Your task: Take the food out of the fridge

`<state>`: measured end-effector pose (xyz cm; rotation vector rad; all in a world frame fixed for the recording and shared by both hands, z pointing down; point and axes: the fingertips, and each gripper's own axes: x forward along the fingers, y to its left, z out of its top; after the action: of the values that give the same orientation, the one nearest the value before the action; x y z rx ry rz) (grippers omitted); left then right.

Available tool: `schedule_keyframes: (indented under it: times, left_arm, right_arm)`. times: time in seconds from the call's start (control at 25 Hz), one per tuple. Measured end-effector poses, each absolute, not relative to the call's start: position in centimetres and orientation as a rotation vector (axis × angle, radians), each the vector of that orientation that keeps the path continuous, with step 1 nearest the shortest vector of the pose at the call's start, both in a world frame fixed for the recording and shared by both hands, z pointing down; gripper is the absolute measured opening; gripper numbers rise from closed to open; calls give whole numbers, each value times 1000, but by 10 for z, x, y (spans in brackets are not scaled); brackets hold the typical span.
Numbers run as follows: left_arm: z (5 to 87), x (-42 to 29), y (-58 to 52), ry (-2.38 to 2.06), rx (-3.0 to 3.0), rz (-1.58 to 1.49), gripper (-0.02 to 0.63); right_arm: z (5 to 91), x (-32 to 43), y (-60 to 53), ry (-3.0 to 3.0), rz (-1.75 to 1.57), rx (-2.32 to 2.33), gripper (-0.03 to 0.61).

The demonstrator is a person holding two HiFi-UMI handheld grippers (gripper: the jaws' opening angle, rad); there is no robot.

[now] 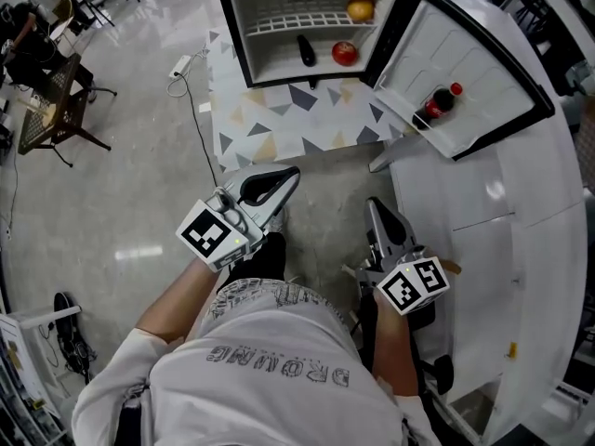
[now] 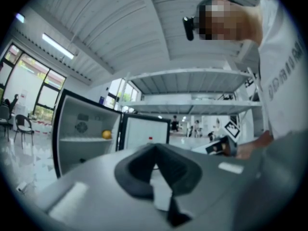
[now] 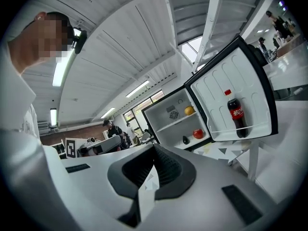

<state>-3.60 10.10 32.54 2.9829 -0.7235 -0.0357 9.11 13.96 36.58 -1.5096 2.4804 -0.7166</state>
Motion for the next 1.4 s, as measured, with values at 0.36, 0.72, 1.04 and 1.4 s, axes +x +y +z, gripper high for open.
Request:
schedule_keyframes:
  times: [0.36, 0.72, 1.04, 1.4]
  left_arm:
    - [340, -45, 21, -686, 2956, -4, 8]
    - [356, -50, -54, -617, 2933, 28, 8]
    - [364, -50, -106, -540, 2936, 53, 8]
    - [378, -38, -148, -487, 2951, 96, 8]
  right_arm:
    - [372, 79, 63, 2475, -748, -1538, 0]
    - [380, 73, -8, 2461, -776, -1596, 0]
    - [380, 73, -60, 2432, -766, -1668, 0]
    - [385, 77, -94, 2388, -758, -1725, 0]
